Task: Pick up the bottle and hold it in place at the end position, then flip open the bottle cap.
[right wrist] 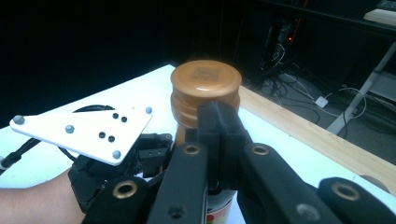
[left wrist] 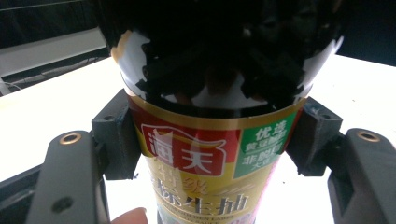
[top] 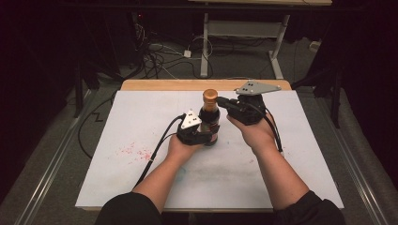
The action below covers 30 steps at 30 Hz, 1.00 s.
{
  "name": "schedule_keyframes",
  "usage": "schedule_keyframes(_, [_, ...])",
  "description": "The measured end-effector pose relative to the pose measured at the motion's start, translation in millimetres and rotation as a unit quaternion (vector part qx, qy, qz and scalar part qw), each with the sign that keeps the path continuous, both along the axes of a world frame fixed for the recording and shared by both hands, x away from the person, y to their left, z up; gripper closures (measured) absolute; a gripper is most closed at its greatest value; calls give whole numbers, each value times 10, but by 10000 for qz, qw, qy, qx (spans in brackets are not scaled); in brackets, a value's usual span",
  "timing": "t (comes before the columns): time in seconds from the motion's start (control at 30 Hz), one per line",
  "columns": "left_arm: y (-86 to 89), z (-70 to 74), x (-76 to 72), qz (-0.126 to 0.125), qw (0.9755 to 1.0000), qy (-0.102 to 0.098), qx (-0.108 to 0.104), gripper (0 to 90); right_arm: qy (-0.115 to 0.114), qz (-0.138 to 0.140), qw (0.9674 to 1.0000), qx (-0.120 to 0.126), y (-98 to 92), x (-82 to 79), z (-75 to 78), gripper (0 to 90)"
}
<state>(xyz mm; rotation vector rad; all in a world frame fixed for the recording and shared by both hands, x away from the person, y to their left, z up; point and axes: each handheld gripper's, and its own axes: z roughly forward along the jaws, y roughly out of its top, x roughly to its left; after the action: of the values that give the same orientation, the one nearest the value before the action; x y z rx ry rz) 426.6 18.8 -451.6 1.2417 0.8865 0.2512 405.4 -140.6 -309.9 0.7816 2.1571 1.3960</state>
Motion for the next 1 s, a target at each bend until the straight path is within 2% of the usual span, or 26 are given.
schedule_keyframes(0.27, [-2, 4, -1, 20, 10000, 12, 29, 296, 30, -6, 10000, -71, 11, 1, 21, 900])
schedule_keyframes(0.3, [45, -6, -1, -114, 9993, -43, 361, 296, 48, 20, 10000, -43, 8, 11, 19, 900])
schedule_keyframes(0.33, [-1, 8, 4, 20, 10000, 32, 30, 296, 73, 20, 10000, -35, 10, 16, 22, 900])
schedule_keyframes(0.5, [1, 10, -1, 51, 10000, 47, 16, 298, 61, 8, 10000, -27, 25, 14, 17, 900])
schedule_keyframes(0.67, [-3, 13, -2, 49, 10000, 37, 43, 298, 64, -9, 9999, -149, 36, 5, 43, 900])
schedule_keyframes(1.0, [1, 12, -4, 55, 10000, 32, 65, 298, 51, -46, 9999, -138, 55, -6, 39, 900])
